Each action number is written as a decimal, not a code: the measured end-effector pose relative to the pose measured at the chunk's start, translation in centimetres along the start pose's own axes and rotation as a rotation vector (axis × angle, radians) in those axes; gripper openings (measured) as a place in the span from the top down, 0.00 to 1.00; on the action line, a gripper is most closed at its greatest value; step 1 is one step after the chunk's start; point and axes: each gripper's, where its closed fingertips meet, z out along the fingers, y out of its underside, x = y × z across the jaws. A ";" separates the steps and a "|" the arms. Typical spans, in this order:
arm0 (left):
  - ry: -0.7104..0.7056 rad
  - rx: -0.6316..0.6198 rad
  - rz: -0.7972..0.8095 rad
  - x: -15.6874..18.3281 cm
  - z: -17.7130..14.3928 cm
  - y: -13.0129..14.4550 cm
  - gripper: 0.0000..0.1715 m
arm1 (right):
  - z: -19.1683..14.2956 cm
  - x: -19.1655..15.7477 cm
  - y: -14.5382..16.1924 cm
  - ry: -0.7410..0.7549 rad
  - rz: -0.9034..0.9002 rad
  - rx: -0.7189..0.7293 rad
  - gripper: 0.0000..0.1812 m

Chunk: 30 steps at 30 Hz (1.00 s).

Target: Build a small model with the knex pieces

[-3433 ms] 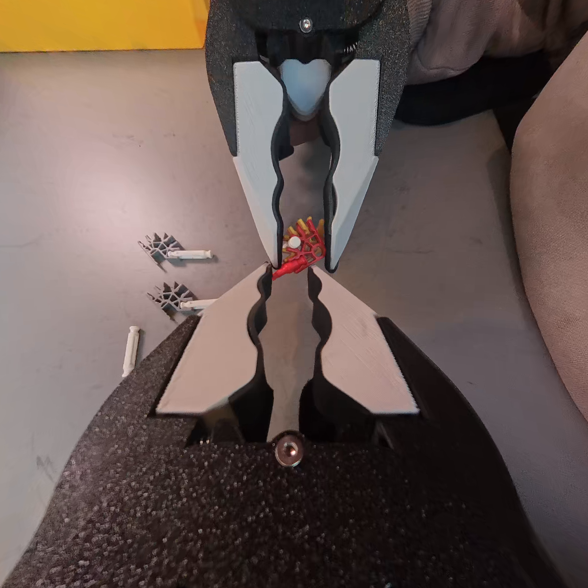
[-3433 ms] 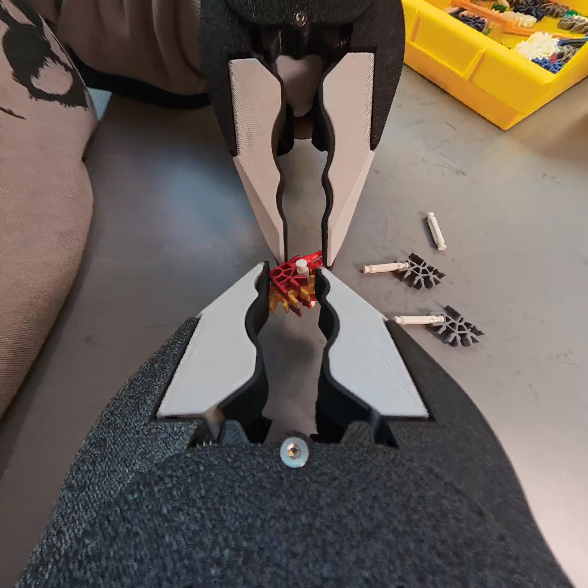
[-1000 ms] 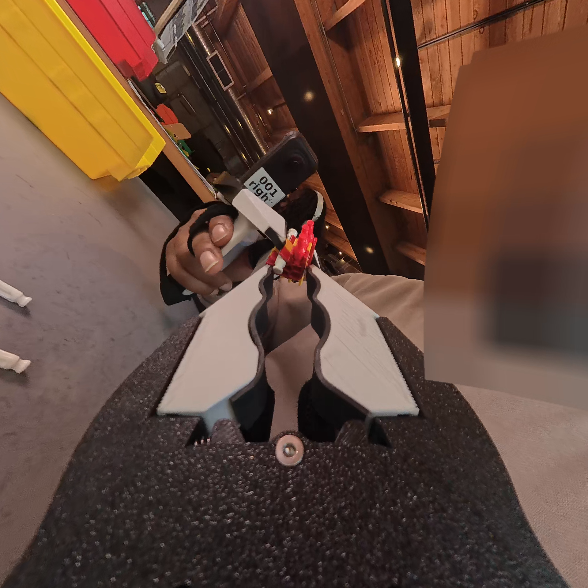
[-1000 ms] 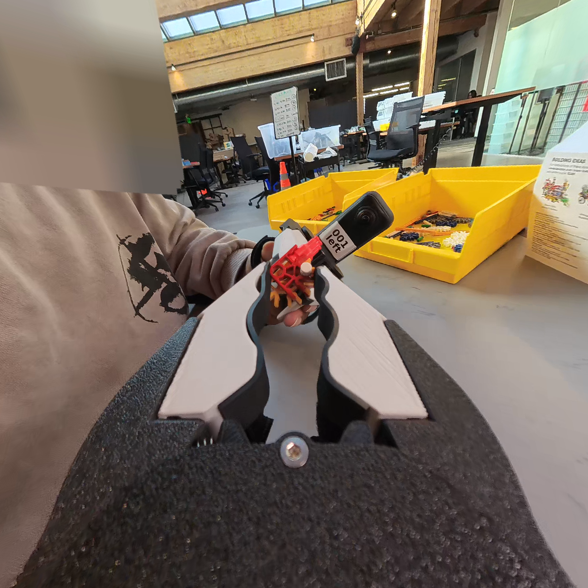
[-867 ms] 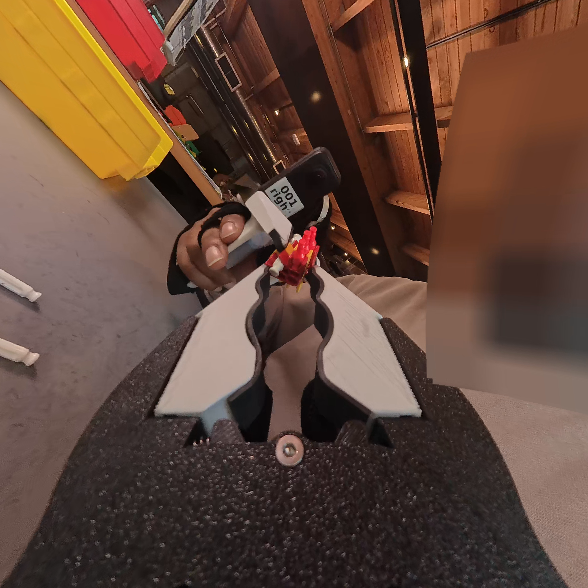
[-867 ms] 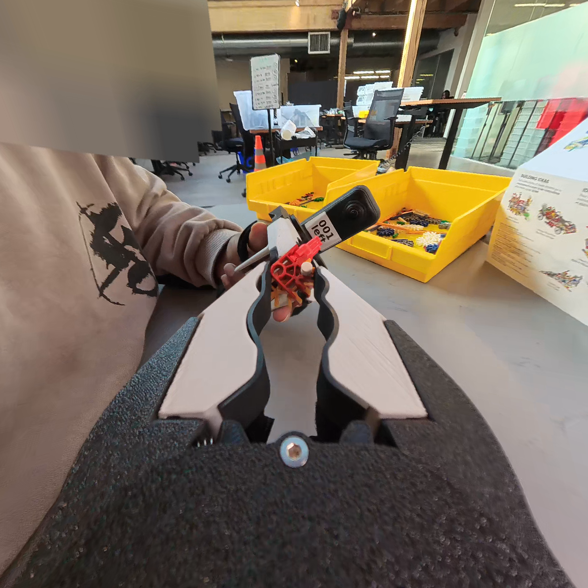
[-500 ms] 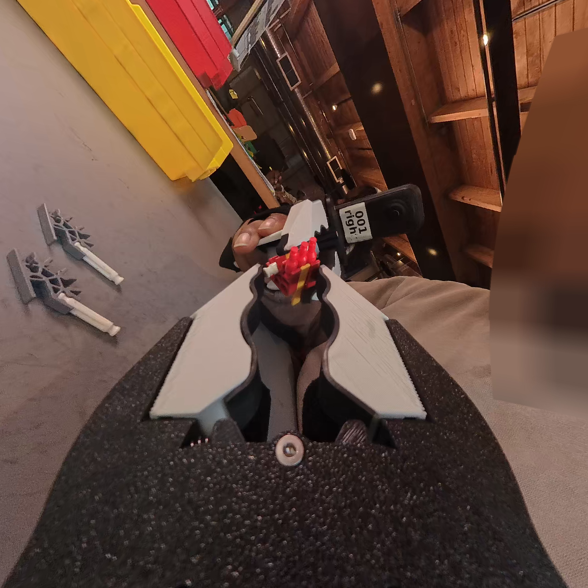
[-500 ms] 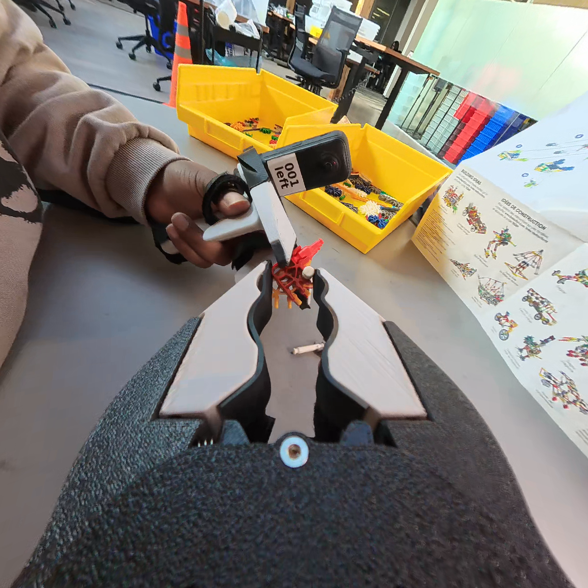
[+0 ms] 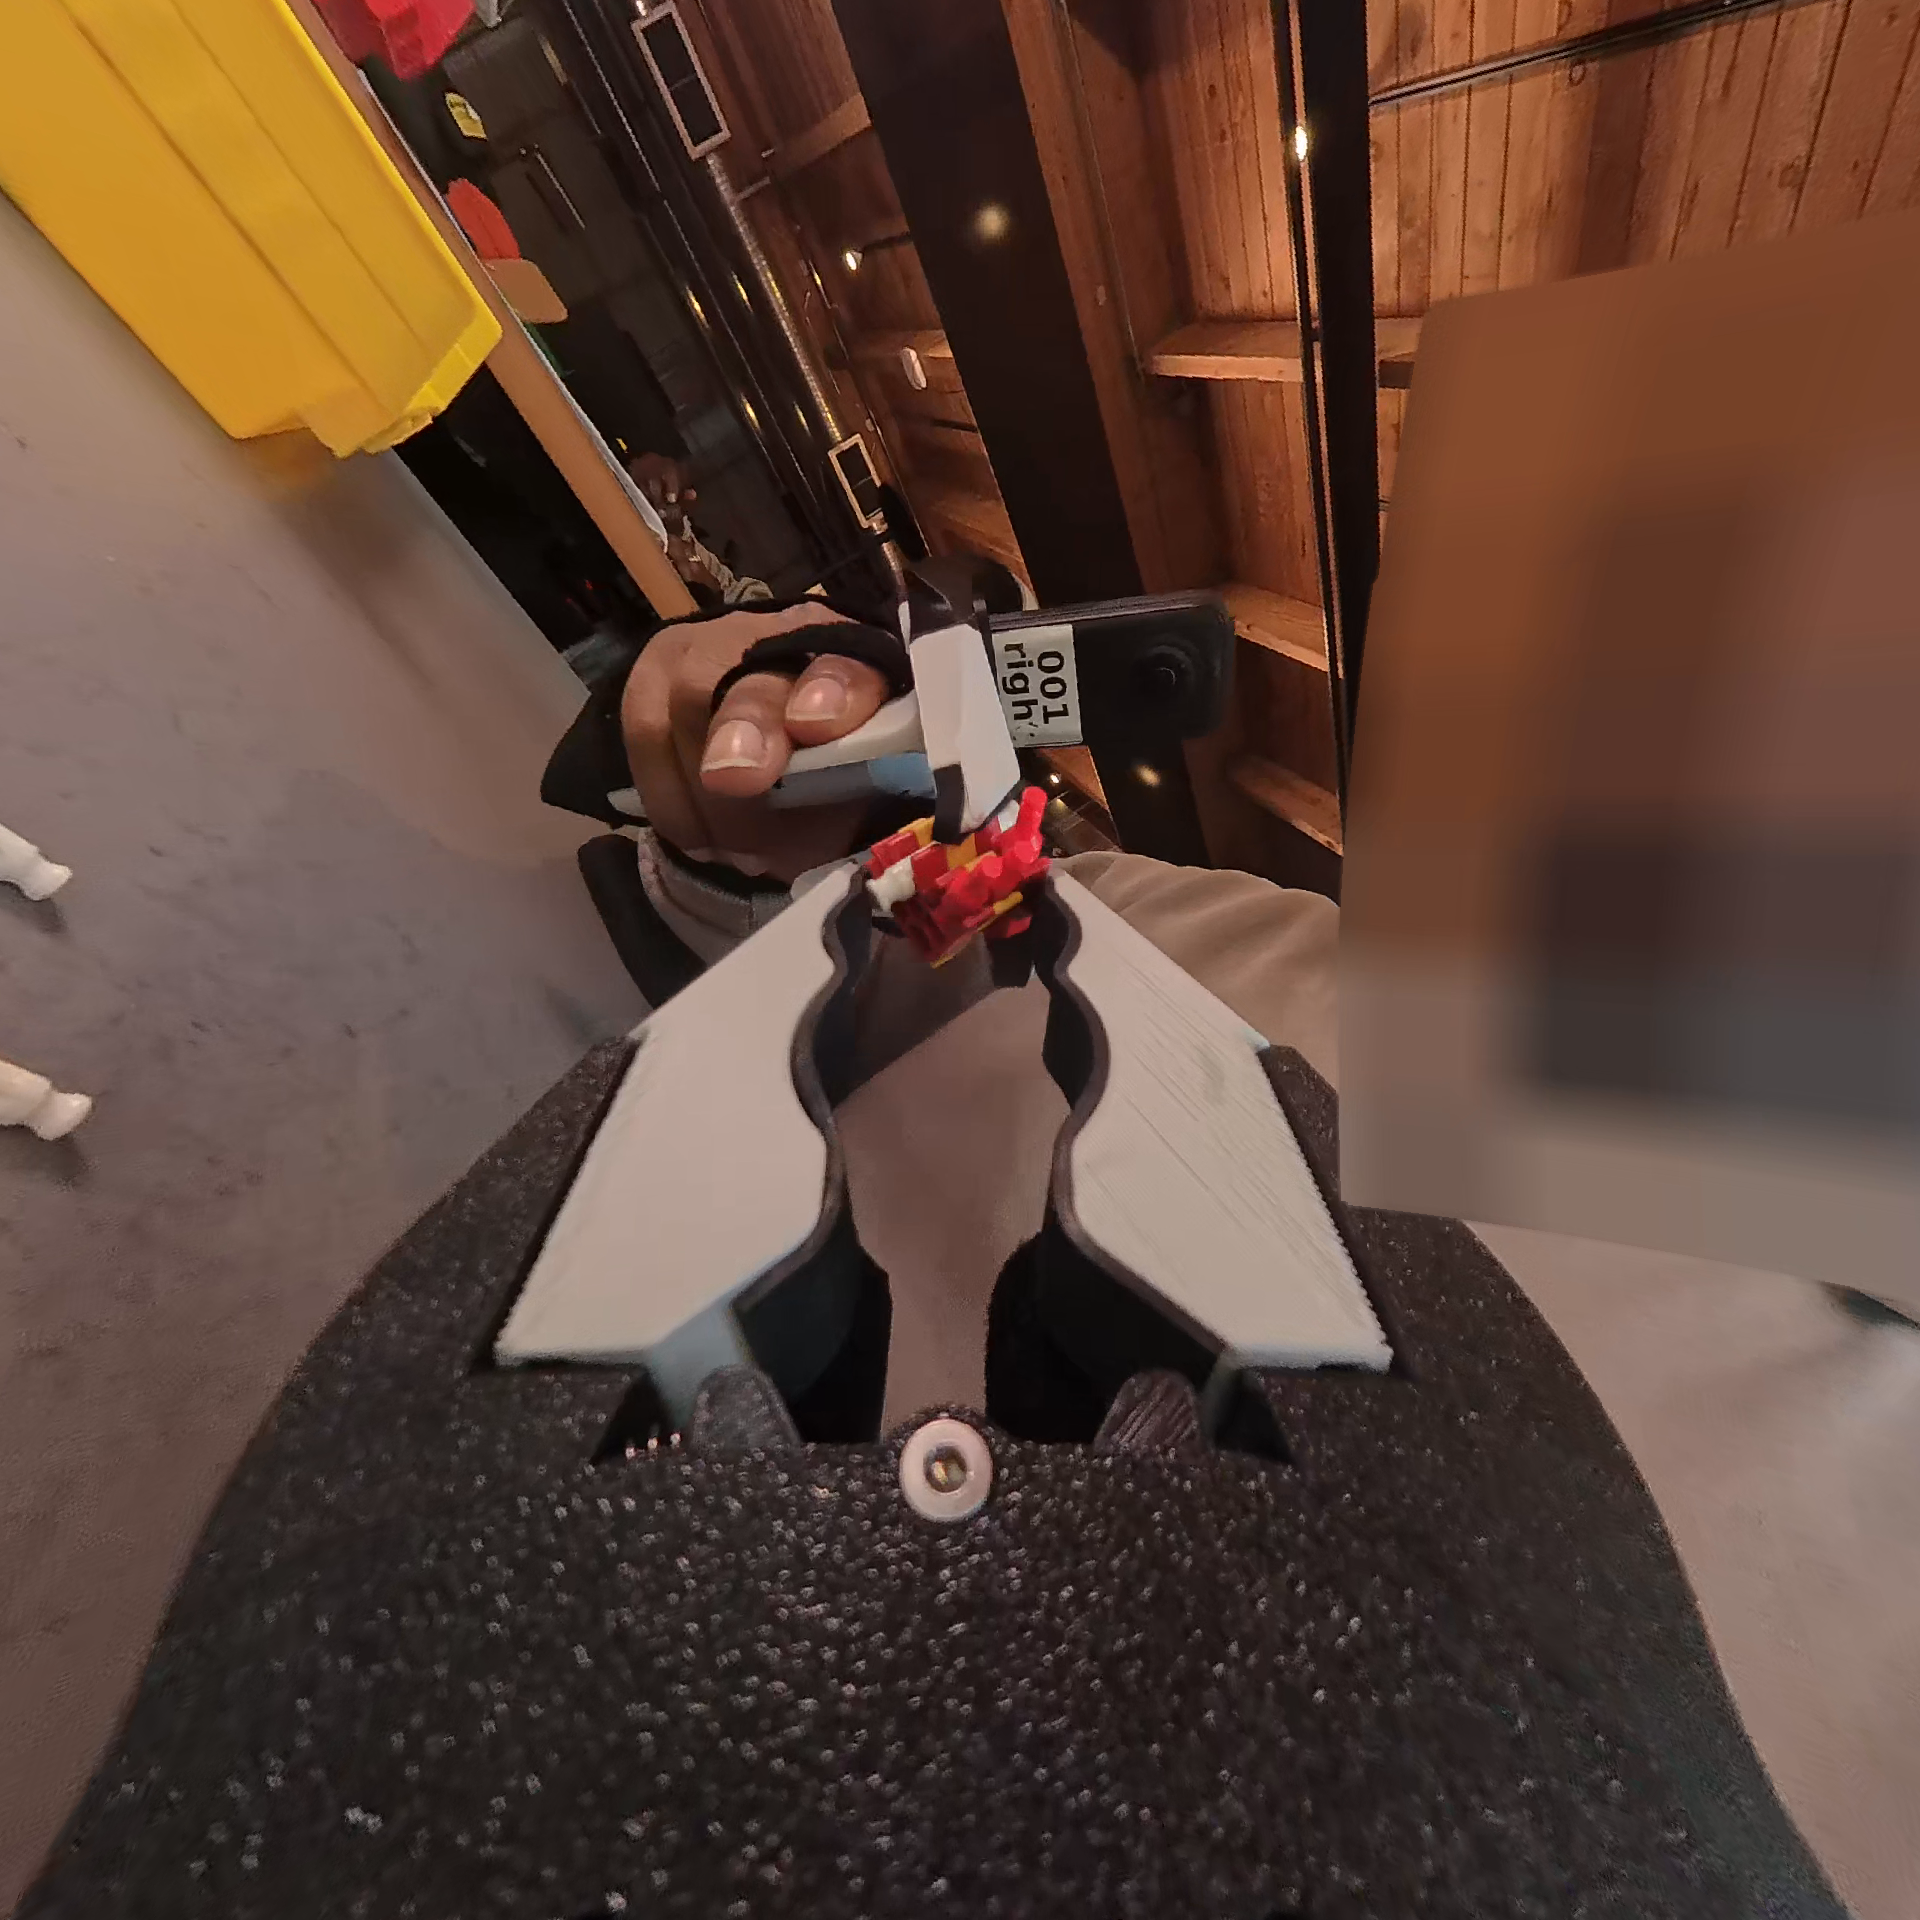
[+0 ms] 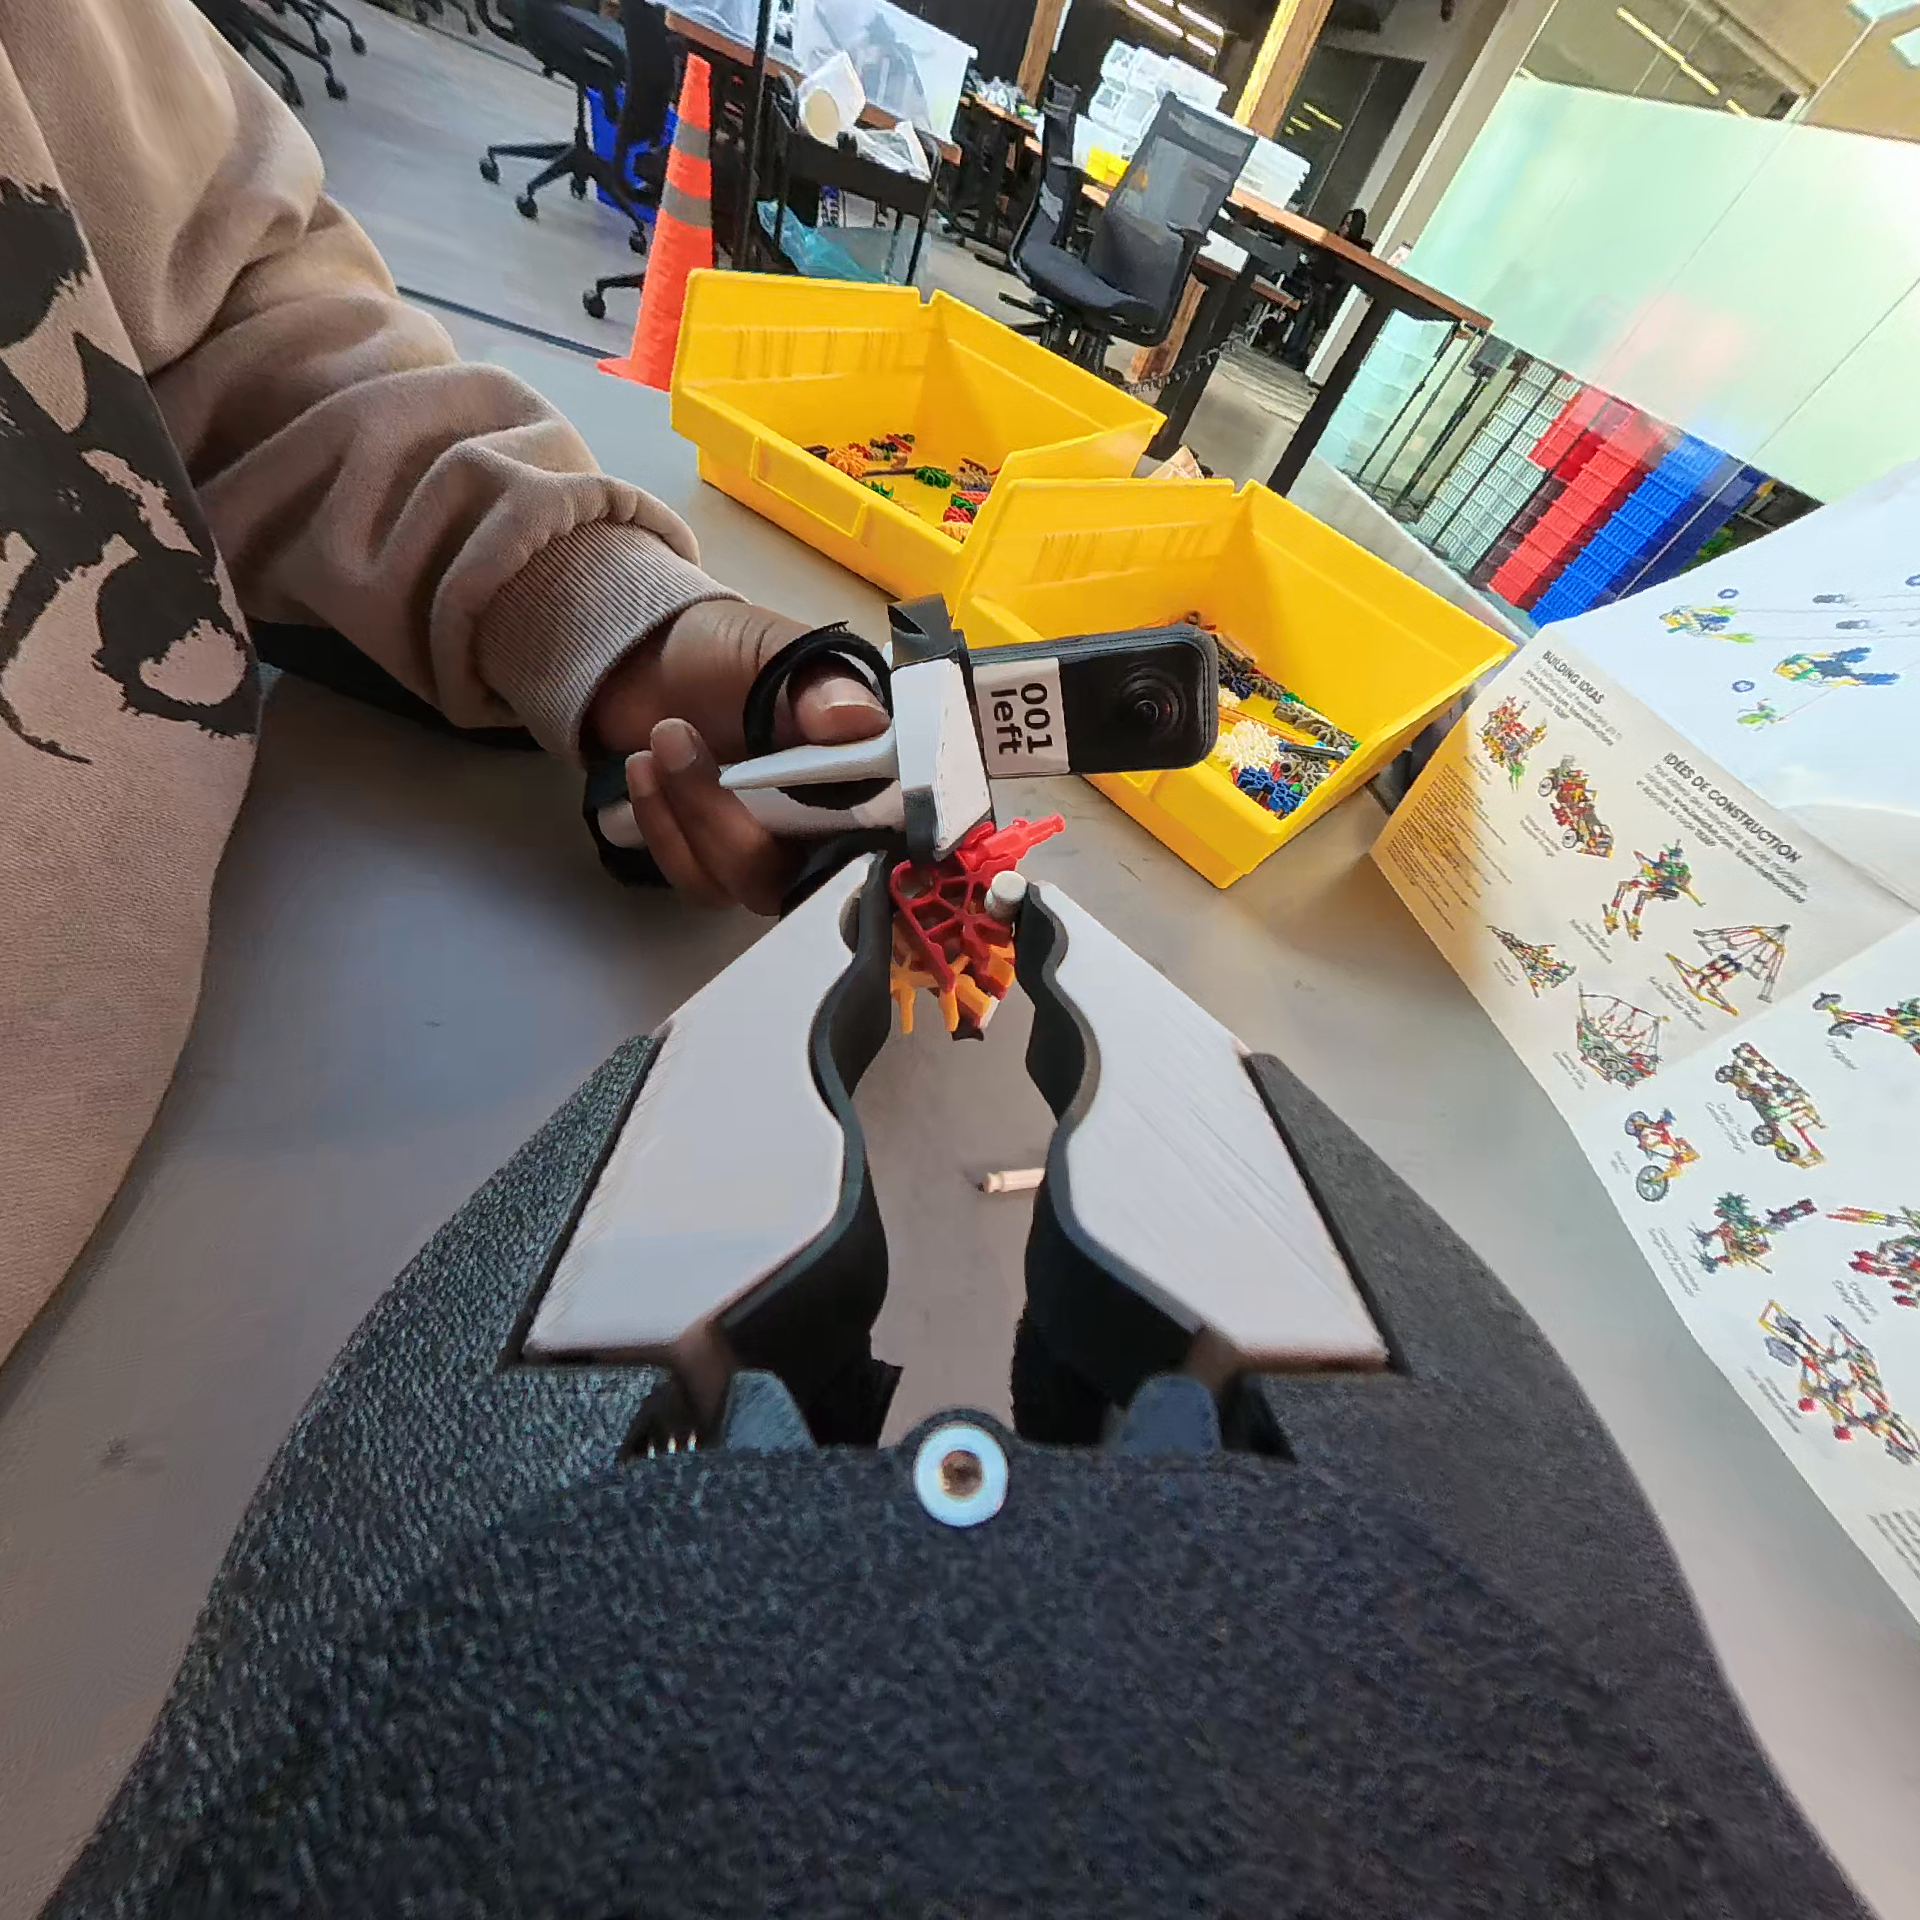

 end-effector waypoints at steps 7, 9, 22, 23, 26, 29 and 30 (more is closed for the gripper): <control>-0.017 0.001 0.047 0.0 0.1 0.1 0.82 | -0.1 -0.1 0.1 -0.028 0.027 0.008 0.89; -0.011 0.024 0.047 0.1 0.1 -0.1 0.82 | -0.2 0.1 -0.1 -0.010 0.012 0.026 0.88; -0.071 0.065 0.095 -0.5 -0.4 -1.0 0.82 | -0.4 1.3 0.6 0.061 0.085 0.000 0.86; -0.074 0.062 0.102 -0.5 -0.4 -1.0 0.82 | -0.4 1.3 0.6 0.042 0.119 0.003 0.86; -0.078 0.056 0.110 -0.5 -0.5 -1.0 0.82 | -0.3 1.3 0.6 0.023 0.152 0.012 0.86; -0.056 0.041 0.103 -0.3 -0.4 -0.9 0.82 | -0.4 1.2 0.4 -0.007 0.175 0.031 0.87; -0.050 0.039 0.108 -0.1 -0.3 -0.9 0.82 | -0.4 1.2 0.2 -0.005 0.179 0.045 0.87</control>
